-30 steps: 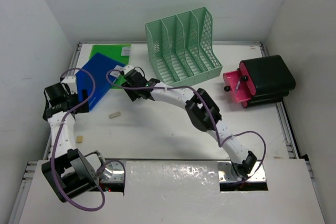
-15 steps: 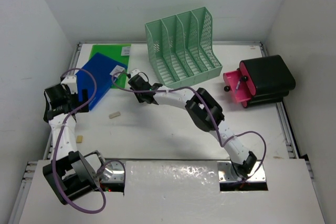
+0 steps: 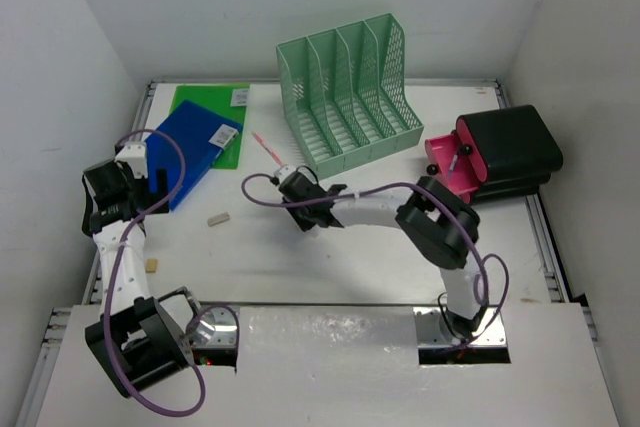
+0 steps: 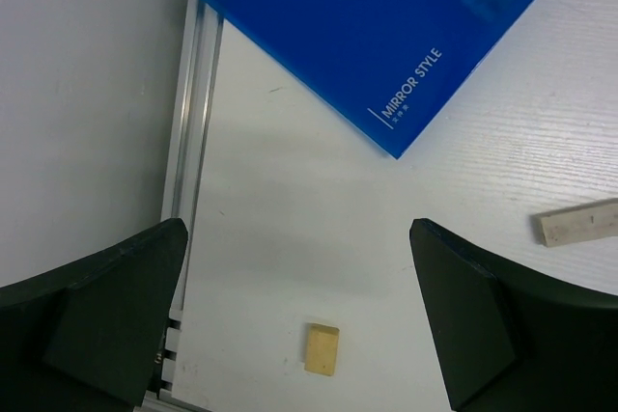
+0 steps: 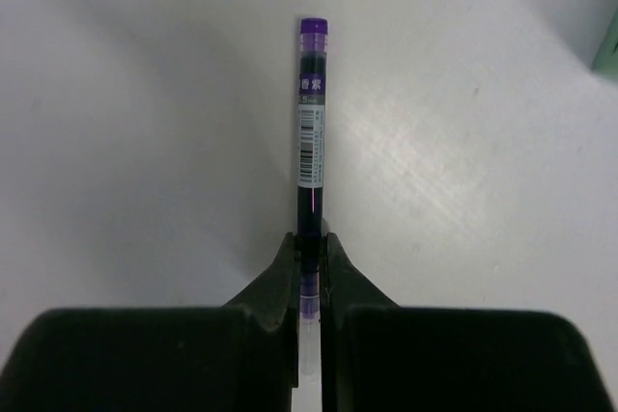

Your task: Organize the desk

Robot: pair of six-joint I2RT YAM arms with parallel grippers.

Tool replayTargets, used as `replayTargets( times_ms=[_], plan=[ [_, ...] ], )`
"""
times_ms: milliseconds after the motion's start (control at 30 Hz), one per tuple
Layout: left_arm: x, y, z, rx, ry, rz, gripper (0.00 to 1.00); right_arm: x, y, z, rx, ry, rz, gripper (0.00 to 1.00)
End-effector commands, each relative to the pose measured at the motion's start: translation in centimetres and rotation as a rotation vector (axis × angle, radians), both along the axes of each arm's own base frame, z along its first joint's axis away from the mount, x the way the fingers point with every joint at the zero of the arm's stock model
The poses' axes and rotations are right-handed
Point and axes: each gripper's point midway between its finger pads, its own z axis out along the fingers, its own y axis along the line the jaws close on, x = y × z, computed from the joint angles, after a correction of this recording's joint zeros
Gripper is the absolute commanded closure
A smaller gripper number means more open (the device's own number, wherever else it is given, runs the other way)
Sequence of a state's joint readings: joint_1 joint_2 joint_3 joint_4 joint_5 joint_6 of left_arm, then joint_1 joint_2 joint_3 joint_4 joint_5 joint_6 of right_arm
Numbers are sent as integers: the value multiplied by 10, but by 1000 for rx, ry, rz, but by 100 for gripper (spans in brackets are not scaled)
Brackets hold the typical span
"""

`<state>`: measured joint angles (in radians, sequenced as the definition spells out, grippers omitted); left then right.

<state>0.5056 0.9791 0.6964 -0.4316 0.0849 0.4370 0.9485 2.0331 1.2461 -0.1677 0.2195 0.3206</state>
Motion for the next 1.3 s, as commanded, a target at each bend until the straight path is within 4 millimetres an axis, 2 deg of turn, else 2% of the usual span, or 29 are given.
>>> replayTargets(
  times_ms=[0, 100, 133, 167, 200, 233, 267, 333, 367, 433, 467, 533, 567, 733, 800, 833, 933, 1133, 1267],
  plan=[
    [7, -3, 16, 6, -55, -35, 0, -41, -16, 7, 42, 63, 89, 100],
    [8, -6, 17, -7, -47, -53, 1, -37, -13, 47, 114, -19, 122, 100],
    [8, -7, 17, -10, -46, -58, 1, -32, -13, 74, 135, -81, 139, 100],
    [8, -7, 18, -11, -44, -58, 0, -26, -11, 93, 147, -118, 146, 100],
    [7, -7, 19, -9, -44, -57, 0, -24, -16, 104, 134, -137, 156, 100],
    [7, -7, 20, -6, -46, -58, 1, -19, -22, 126, 125, -194, 167, 100],
    [7, -7, 19, -5, -44, -60, 1, -11, -29, 139, 114, -227, 154, 100],
    [5, -8, 20, 2, -46, -64, 1, 1, -55, 154, 58, -277, 112, 100],
    [5, -8, 20, 2, -44, -65, 0, 10, -75, 172, 46, -332, 49, 100],
    [4, -9, 19, 8, -45, -73, 0, 32, -126, 184, 0, -374, -105, 100],
    [3, -9, 18, 9, -44, -72, 0, 46, -176, 200, -80, -452, -271, 100],
    [3, -10, 17, 7, -43, -76, 1, 49, -230, 205, -206, -483, -404, 100],
    [4, -10, 17, 10, -49, -79, 0, 53, -270, 207, -255, -489, -513, 100],
    [9, -13, 13, -15, -57, -95, 0, 57, -363, 191, -422, -446, -729, 100],
    [10, -14, 12, -23, -54, -99, 0, 67, -370, 184, -438, -411, -688, 100],
    [10, -14, 12, -22, -52, -102, 0, 69, -379, 180, -438, -390, -703, 100],
    [9, -13, 13, -13, -48, -99, 0, 76, -388, 170, -439, -369, -726, 100],
    [6, -13, 13, -2, -48, -100, 0, 81, -388, 132, -476, -291, -712, 100],
    [5, -11, 15, 12, -45, -98, 0, 85, -389, 123, -500, -278, -706, 100]
  ],
)
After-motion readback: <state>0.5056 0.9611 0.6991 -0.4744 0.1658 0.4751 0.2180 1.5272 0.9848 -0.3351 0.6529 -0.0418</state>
